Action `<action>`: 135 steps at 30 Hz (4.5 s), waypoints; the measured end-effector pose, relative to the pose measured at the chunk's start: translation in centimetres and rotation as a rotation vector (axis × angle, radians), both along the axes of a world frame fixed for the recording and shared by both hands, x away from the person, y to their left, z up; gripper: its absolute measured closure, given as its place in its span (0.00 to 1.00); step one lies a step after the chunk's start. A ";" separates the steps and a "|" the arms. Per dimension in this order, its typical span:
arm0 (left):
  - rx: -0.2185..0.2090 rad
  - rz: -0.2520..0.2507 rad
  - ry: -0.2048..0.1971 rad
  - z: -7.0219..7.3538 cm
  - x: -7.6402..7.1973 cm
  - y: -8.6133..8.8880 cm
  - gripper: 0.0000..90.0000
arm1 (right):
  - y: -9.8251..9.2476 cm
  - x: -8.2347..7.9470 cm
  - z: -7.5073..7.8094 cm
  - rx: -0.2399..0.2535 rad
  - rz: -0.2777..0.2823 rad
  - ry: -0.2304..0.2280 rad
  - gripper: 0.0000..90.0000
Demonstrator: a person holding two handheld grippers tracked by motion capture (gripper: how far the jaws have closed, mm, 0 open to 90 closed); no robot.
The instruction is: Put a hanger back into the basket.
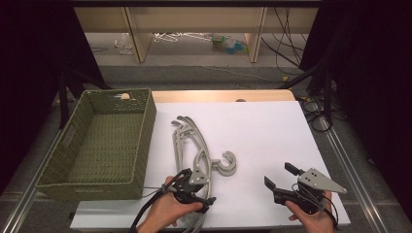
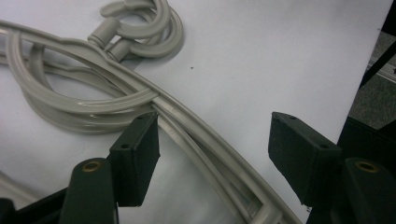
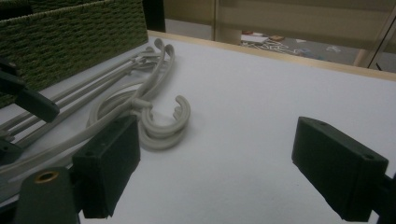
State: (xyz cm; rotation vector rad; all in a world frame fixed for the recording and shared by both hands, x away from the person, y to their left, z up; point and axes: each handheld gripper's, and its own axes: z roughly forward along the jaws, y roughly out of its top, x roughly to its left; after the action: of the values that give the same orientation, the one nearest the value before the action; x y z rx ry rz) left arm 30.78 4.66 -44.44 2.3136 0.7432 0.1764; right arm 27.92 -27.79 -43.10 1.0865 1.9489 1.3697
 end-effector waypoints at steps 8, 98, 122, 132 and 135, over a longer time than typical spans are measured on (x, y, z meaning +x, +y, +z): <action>0.126 -0.005 0.016 -1.3 0.7 -1.1 0.41 | -0.1 -0.1 0.2 -0.020 0.006 0.025 0.18; 0.030 0.180 0.029 4.3 0.3 9.0 0.91 | 0.2 0.2 0.0 -0.013 0.028 -0.027 0.20; -0.387 0.285 0.054 7.1 1.9 14.9 0.91 | 0.3 0.3 0.0 -0.013 0.027 -0.028 0.19; -0.477 0.270 0.026 9.3 2.2 16.3 0.91 | 0.3 0.1 0.0 -0.009 0.024 0.014 0.19; -0.471 0.276 0.016 10.0 2.3 16.8 0.91 | 0.3 0.1 0.0 -0.009 0.024 0.014 0.19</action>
State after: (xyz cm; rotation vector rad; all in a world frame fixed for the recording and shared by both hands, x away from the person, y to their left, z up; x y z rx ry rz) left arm 33.09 21.46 -34.48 1.7660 0.9935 0.0927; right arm 28.00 -27.52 -43.08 1.0749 1.9821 1.3681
